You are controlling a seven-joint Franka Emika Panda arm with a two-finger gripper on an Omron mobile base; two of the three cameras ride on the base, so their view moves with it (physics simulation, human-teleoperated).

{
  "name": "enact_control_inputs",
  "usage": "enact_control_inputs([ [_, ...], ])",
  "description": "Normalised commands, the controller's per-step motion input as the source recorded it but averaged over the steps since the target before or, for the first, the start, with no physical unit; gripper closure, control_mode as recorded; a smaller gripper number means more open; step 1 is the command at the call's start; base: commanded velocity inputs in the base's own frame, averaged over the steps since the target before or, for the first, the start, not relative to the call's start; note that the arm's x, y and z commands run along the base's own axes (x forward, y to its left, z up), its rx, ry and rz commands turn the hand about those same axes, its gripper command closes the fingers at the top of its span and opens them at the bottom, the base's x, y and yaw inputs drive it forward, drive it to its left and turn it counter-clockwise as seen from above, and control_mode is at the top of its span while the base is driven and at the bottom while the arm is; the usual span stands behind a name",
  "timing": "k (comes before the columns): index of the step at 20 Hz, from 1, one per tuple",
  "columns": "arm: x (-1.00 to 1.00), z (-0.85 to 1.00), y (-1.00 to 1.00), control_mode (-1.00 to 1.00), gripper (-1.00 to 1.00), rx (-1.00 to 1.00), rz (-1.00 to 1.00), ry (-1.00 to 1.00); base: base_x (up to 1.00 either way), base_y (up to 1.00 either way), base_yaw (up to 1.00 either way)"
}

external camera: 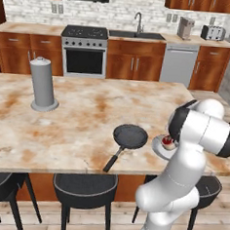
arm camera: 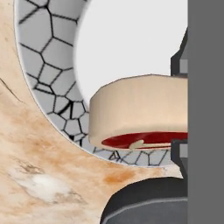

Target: Pick up the pan with the steak in it and place it on the dining table. Then place the steak on the plate.

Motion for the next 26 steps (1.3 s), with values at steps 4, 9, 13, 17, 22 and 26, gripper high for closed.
enact_control_inputs([
  [4,0.00,-0.18,0.00,-1.00,1.00,0.03,0.00,0.00,0.00,0.00,0.00],
  [9,0.00,-0.03,-0.01,-1.00,-1.00,0.01,0.00,0.00,0.00,0.00,0.00],
  [13,0.00,0.16,-0.05,-1.00,-1.00,0.07,0.00,-0.02,0.00,0.00,0.00],
  [17,-0.09,0.30,-0.11,-1.00,-1.00,0.05,-0.03,0.01,0.00,0.00,0.00],
  [22,-0.18,0.42,-0.18,-1.00,-1.00,0.05,-0.05,0.06,0.00,0.00,0.00],
  [26,-0.40,0.48,-0.11,-1.00,-1.00,0.03,-0.01,0.06,0.00,0.00,0.00],
])
